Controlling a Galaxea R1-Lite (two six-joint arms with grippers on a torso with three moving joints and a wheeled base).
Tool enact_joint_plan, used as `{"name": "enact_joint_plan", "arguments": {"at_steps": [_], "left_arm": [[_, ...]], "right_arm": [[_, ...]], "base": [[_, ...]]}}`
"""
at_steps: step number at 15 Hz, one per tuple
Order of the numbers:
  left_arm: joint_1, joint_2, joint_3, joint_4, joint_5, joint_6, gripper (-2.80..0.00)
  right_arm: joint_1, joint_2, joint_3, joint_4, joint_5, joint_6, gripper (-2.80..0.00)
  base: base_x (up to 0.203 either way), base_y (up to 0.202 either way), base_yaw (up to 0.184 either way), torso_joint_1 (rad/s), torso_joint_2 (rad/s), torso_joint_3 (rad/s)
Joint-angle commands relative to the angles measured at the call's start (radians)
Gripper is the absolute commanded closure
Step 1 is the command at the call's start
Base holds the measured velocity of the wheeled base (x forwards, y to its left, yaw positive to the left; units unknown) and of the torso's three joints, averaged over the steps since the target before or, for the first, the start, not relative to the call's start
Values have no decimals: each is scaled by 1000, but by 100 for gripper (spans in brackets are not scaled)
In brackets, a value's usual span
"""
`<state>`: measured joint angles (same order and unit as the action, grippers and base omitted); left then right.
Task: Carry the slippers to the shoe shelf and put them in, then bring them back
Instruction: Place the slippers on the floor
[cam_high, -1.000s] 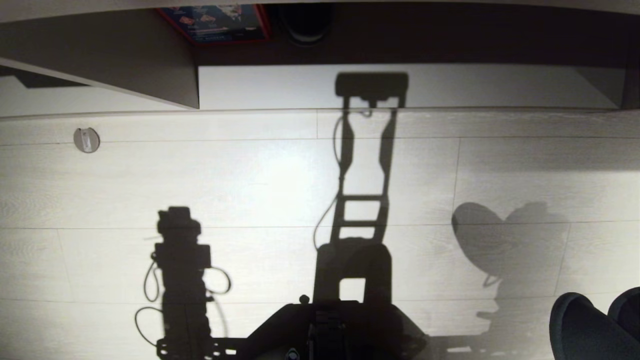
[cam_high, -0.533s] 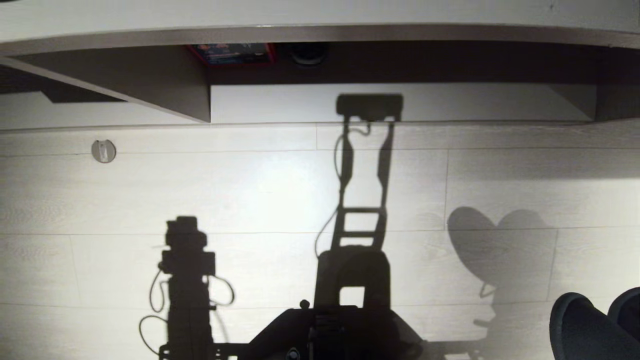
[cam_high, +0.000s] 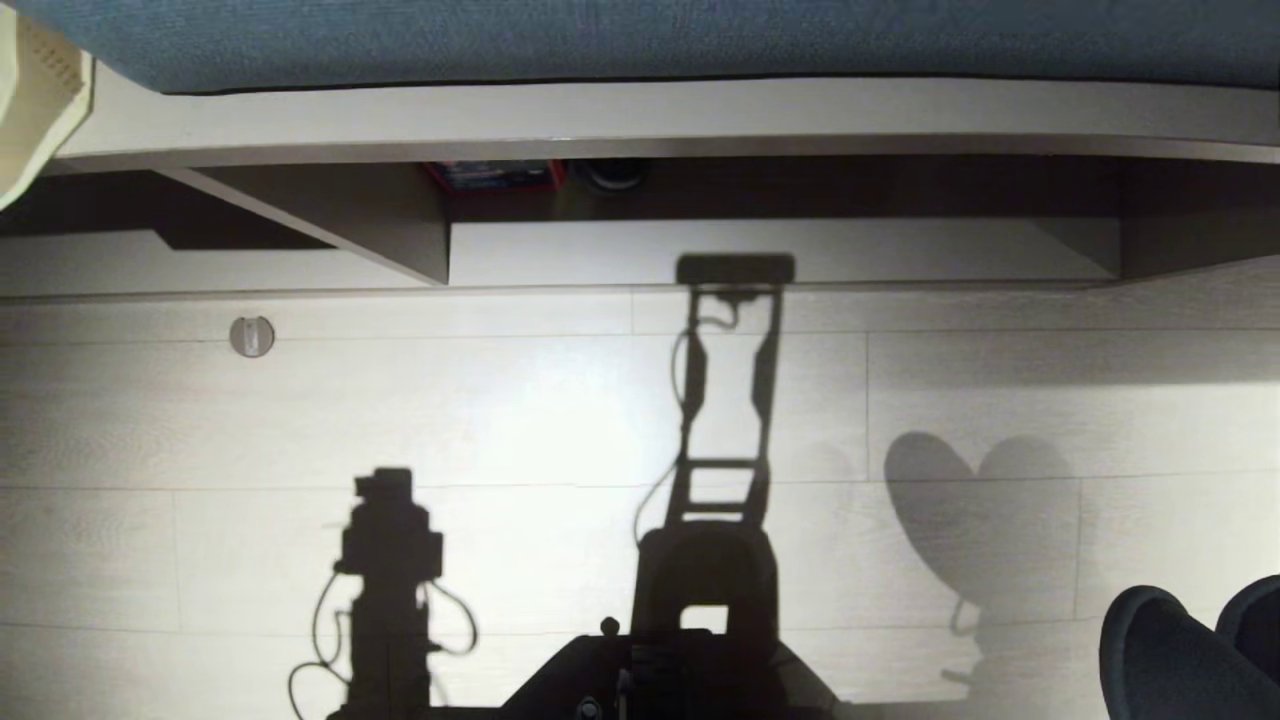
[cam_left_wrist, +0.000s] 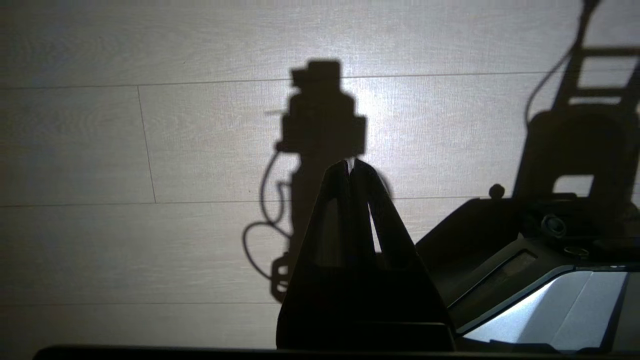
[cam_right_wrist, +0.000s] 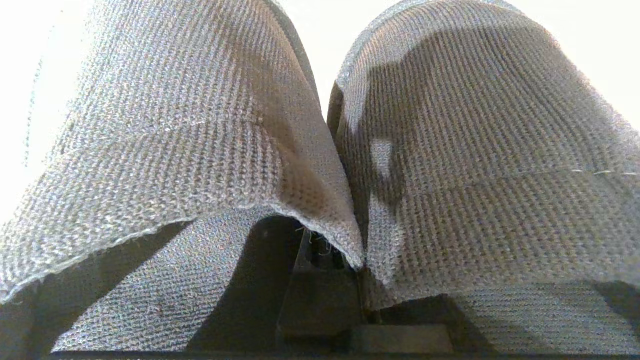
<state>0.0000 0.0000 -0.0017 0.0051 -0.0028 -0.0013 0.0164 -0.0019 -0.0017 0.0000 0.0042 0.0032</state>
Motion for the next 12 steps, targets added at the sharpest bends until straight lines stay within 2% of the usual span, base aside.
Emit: {"name": "enact_joint_plan", "arguments": {"at_steps": [1,12], "left_arm": [[0,1,0,-1,0,0,0],[0,0,0,-1,0,0,0]], "right_arm": [[0,3,0,0,0,0,0],[0,3,0,0,0,0,0]], "base": [[0,0,0,-5,6,199],[0,0,0,2,2,204]]}}
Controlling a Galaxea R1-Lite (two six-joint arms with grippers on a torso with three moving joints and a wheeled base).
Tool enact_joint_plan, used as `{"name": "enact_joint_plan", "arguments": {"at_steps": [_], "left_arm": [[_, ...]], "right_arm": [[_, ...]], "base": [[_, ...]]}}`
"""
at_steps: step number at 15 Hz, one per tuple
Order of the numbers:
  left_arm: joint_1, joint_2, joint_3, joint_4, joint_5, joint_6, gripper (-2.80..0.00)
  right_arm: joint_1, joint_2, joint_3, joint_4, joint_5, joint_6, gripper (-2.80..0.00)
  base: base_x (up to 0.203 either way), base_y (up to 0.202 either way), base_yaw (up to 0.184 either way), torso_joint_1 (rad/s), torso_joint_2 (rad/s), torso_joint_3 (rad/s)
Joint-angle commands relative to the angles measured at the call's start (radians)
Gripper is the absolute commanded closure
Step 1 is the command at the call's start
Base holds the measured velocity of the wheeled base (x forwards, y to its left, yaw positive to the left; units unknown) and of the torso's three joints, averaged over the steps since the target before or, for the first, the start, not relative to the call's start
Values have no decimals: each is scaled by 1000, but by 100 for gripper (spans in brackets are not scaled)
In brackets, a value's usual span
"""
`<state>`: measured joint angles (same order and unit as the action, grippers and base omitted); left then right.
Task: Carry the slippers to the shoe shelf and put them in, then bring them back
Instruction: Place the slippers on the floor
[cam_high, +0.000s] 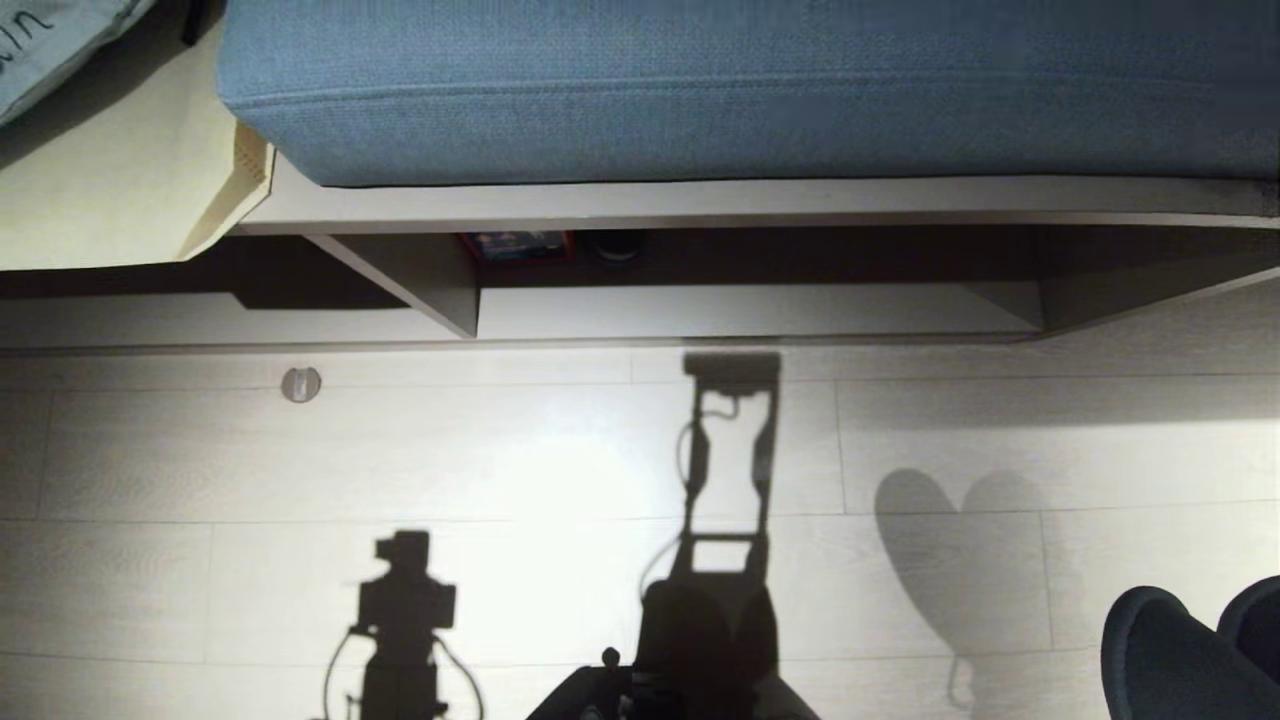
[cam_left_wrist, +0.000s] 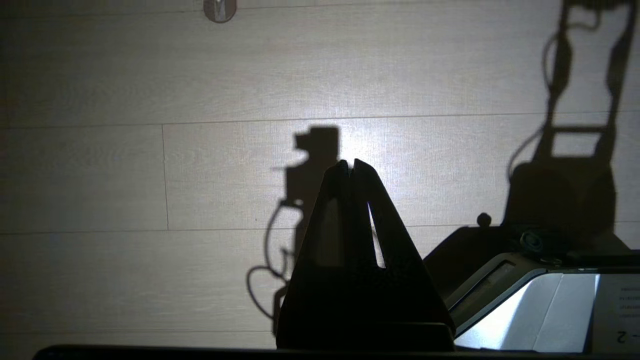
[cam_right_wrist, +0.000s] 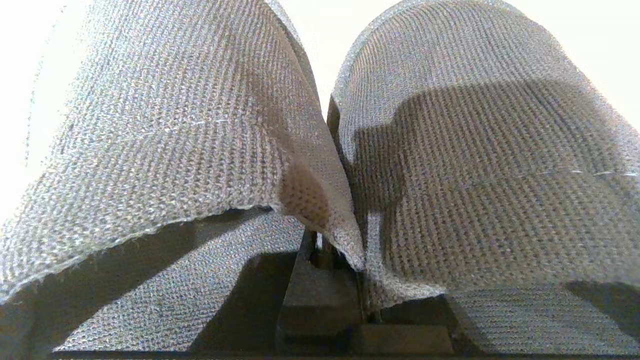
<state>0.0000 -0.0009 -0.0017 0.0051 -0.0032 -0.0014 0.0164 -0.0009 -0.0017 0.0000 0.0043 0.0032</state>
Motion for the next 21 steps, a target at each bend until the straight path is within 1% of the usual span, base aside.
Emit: {"name": "enact_joint_plan", "arguments": {"at_steps": [1,21], "left_arm": [[0,1,0,-1,0,0,0],[0,1,0,-1,0,0,0]], "right_arm": [[0,2,0,0,0,0,0],[0,2,0,0,0,0,0]], "base": [[0,0,0,-2,5,203],[0,0,0,3,2,201]]}}
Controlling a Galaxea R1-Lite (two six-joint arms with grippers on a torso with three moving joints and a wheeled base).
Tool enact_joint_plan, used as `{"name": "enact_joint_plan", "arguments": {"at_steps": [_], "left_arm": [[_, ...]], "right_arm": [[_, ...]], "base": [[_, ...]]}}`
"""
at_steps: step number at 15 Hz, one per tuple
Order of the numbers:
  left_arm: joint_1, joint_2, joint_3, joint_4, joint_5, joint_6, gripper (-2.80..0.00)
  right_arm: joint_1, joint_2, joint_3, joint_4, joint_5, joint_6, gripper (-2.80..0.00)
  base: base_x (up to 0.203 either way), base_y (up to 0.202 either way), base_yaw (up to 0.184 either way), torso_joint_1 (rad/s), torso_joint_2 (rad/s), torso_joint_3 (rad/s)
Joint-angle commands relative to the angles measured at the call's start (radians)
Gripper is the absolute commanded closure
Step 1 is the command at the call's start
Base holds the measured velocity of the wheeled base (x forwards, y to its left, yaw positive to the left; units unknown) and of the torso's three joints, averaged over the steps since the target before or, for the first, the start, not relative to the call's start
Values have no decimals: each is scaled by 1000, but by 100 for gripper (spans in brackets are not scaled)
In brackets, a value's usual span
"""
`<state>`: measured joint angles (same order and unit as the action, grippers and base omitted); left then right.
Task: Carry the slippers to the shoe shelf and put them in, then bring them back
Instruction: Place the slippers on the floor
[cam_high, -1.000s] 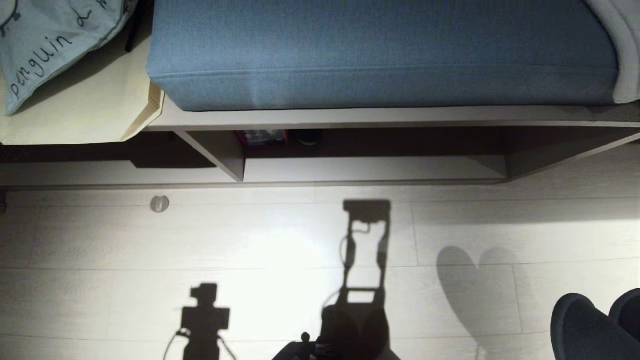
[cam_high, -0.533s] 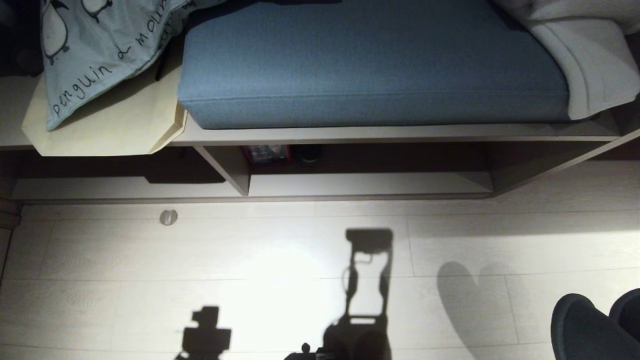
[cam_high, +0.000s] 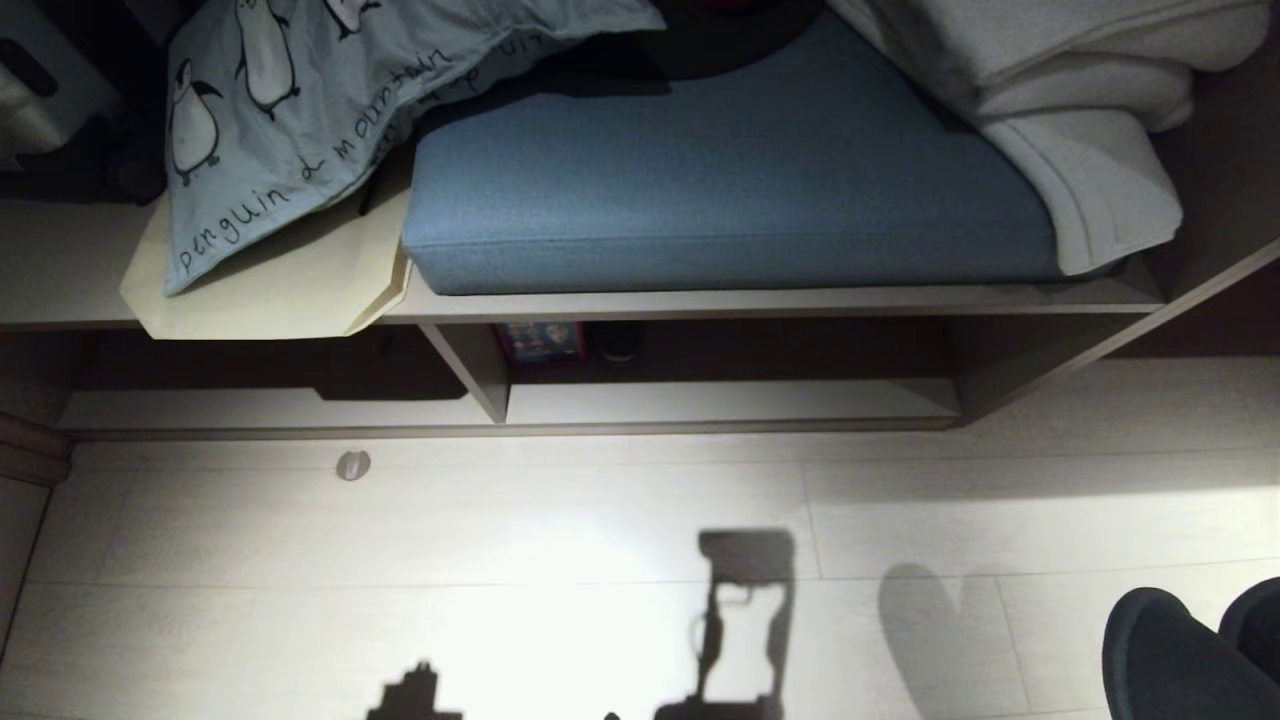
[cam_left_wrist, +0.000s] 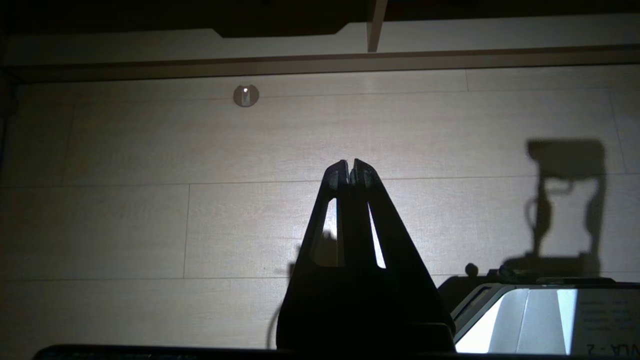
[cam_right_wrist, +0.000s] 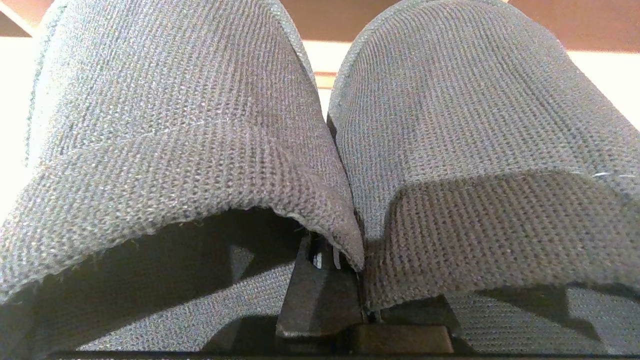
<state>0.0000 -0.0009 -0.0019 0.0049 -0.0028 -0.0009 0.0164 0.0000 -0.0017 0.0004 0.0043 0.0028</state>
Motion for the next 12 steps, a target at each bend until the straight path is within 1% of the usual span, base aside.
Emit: {"name": "enact_joint_plan", "arguments": {"at_steps": [1,12], "left_arm": [[0,1,-1,0,0,-1,0],[0,1,0,0,0,-1,0]], "right_arm": [[0,2,0,0,0,0,0],[0,2,0,0,0,0,0]], "base": [[0,0,0,-1,-2,199],[0,0,0,3,4,205]]}}
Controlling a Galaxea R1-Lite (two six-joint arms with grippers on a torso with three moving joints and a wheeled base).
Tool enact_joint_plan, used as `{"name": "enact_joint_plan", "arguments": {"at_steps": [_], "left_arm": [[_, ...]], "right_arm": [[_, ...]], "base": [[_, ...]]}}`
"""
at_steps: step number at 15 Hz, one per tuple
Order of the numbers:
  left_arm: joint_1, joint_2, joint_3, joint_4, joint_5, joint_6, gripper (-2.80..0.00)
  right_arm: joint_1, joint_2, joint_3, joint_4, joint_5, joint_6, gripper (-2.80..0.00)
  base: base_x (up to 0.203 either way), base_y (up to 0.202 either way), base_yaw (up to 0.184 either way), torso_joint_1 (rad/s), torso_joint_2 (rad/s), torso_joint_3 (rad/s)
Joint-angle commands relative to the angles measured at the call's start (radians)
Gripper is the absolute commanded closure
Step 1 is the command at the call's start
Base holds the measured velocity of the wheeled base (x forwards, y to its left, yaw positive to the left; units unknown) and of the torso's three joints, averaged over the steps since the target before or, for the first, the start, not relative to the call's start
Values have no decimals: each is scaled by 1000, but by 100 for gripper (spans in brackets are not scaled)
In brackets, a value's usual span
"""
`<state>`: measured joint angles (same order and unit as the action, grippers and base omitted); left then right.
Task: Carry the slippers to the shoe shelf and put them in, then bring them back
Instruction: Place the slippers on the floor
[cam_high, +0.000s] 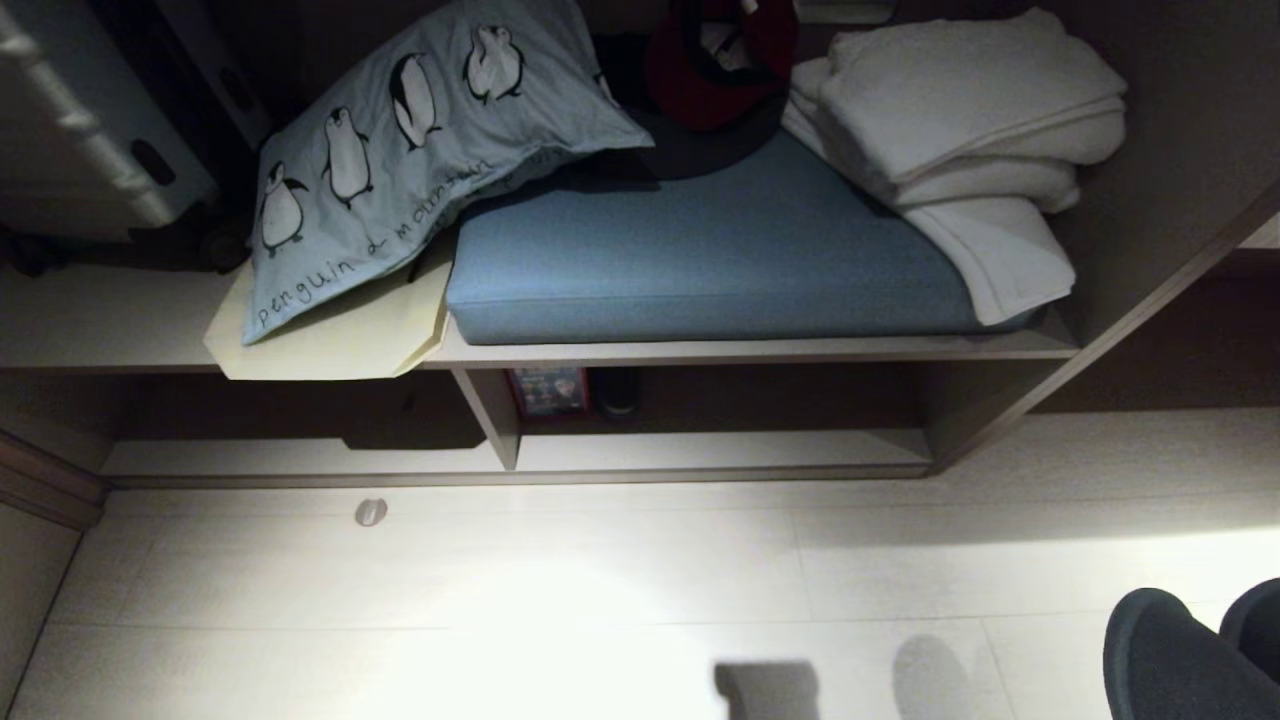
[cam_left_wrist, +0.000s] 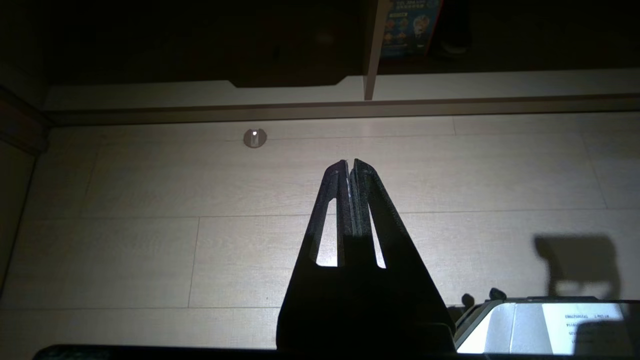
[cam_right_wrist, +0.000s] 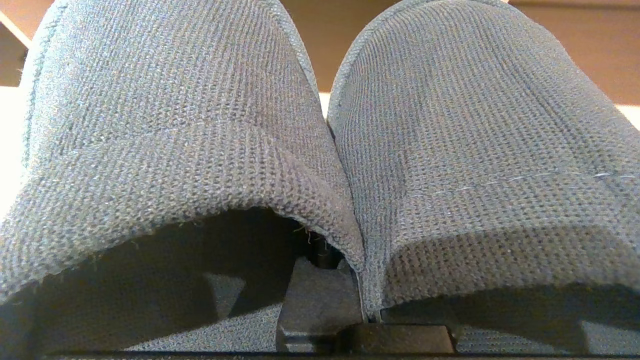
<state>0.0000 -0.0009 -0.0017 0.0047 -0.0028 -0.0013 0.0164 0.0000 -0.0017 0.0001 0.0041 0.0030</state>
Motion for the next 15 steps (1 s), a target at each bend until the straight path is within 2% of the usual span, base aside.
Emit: {"name": "enact_joint_plan", "arguments": {"at_steps": [1,15], "left_arm": [[0,1,0,0,0,0,0],[0,1,0,0,0,-2,0]], "right_arm": [[0,2,0,0,0,0,0],[0,2,0,0,0,0,0]], "base": [[0,0,0,2,-2,203],[0,0,0,2,3,202]]}}
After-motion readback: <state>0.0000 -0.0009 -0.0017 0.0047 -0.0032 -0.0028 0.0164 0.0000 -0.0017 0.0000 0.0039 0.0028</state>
